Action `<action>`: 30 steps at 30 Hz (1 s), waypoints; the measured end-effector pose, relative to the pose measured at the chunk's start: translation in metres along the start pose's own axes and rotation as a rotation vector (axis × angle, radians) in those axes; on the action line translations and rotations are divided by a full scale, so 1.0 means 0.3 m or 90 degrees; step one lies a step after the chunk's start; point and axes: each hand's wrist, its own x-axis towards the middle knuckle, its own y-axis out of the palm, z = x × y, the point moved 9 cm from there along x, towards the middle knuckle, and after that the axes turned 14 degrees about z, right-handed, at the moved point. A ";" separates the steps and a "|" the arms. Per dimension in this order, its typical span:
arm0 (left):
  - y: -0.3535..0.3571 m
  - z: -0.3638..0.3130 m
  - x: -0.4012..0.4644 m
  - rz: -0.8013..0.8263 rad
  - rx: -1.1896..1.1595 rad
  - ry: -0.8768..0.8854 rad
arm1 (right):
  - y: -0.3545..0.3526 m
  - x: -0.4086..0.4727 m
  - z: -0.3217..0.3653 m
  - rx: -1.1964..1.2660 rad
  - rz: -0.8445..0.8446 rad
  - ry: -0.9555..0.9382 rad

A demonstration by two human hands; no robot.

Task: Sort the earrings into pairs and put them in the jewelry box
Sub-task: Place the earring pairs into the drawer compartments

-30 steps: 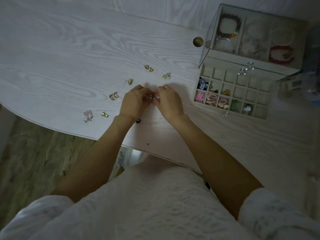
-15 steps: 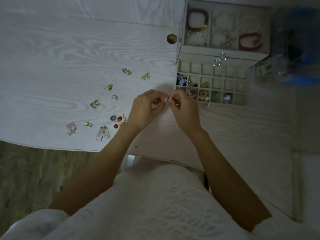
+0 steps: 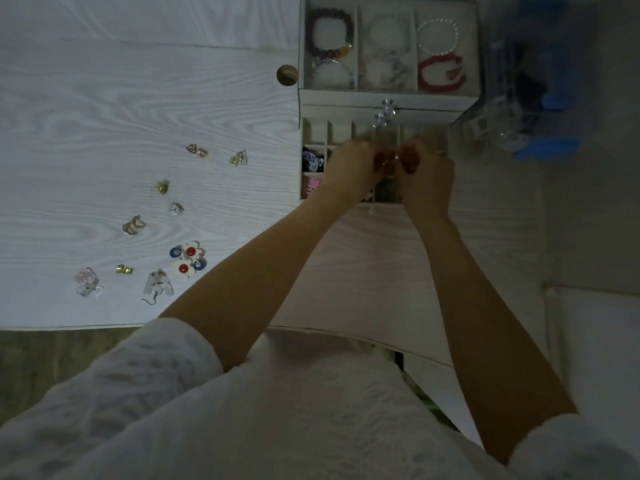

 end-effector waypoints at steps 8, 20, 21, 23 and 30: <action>-0.041 -0.042 -0.021 -0.038 0.034 0.000 | 0.018 0.022 0.005 -0.083 0.034 -0.008; -0.204 0.247 -0.617 -0.292 -0.167 -0.087 | 0.291 -0.250 0.280 -0.188 0.211 -0.253; -0.218 0.305 -0.655 -0.304 -0.180 -0.120 | 0.331 -0.246 0.301 -0.177 0.238 -0.262; -0.236 0.405 -0.683 -0.302 -0.202 -0.170 | 0.377 -0.222 0.338 -0.142 0.263 -0.275; -0.335 0.660 -0.591 -0.240 -0.086 -0.243 | 0.560 -0.032 0.482 -0.152 0.286 -0.273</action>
